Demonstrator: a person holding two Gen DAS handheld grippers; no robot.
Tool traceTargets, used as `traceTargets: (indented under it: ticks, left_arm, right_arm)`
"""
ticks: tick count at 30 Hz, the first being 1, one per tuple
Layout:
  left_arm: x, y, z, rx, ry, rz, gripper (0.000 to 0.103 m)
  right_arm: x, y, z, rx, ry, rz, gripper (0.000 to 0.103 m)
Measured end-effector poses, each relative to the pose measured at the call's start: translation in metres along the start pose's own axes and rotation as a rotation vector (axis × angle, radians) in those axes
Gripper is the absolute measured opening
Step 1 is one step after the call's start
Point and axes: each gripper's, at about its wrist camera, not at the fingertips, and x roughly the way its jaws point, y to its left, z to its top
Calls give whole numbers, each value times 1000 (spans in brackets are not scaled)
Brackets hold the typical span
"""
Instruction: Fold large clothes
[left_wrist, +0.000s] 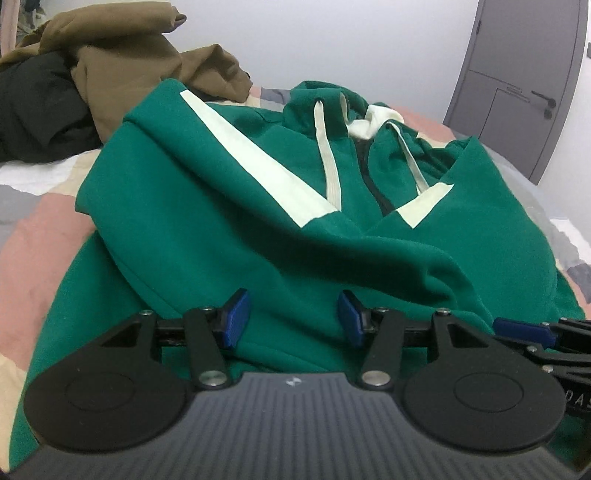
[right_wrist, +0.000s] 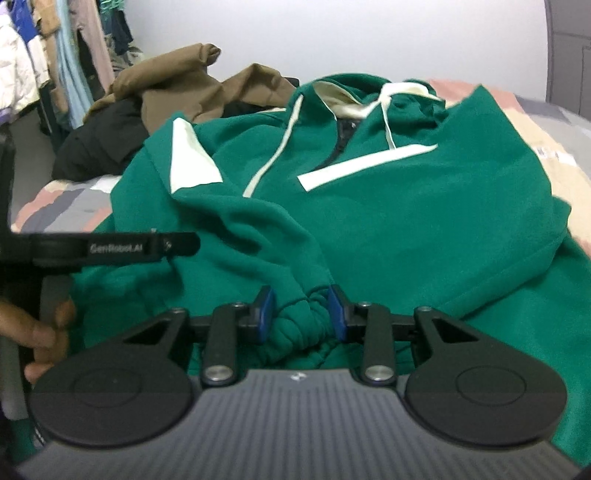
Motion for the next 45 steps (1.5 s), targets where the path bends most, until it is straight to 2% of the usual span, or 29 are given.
traceTargets:
  ticks: [1,3,7,11,13,15,18,24,27,31,35,40,41,42,43,45]
  left_arm:
    - [-2,0,1,-5,0,-2,59]
    - [-5,-1,5,4,18,-54,69]
    - [-30,-1,16,-17,-17,-127,70]
    - [-47,0,45,-89,-57,-185,71]
    - [-45,-1,64,-99,-60,-195,71]
    - [-38,0,86,-120,-71,-190,71]
    - [-12,2,123,-119,-72,-168,72]
    - [79,26,204,-224,-75,-140,72]
    - [141,37,238,-236,-83,-124,72]
    - [225,55,275,-267,-75,-123,72]
    - [288,62,295,-272,-42,-179,72]
    - [337,56,304,-283,6,-220,70]
    - [342,54,303,-277,8,-237,63]
    - [344,49,302,-259,9,-235,48]
    - [346,44,302,-237,18,-215,40]
    - [346,40,302,-228,33,-217,9]
  right_arm:
    - [1,-3,0,12,0,6,36]
    - [-1,-5,2,47,0,6,36]
    - [-25,-2,11,72,-47,7,37]
    - [-52,-10,23,130,-107,6,38]
    - [-59,-19,35,169,-130,18,43]
    - [-61,-29,54,196,-170,11,60]
    - [-51,-50,86,244,-199,14,66]
    - [26,-103,172,268,-205,-26,66]
    - [85,-130,218,238,-205,-81,66]
    - [171,-178,268,319,-193,-132,65]
    - [243,-215,288,351,-133,-211,66]
    - [307,-240,288,396,-12,-149,66]
    - [313,-239,287,385,-13,-151,66]
    - [317,-237,286,370,-17,-147,65]
    - [320,-235,285,355,-22,-144,61]
    - [317,-227,285,313,-38,-161,29]
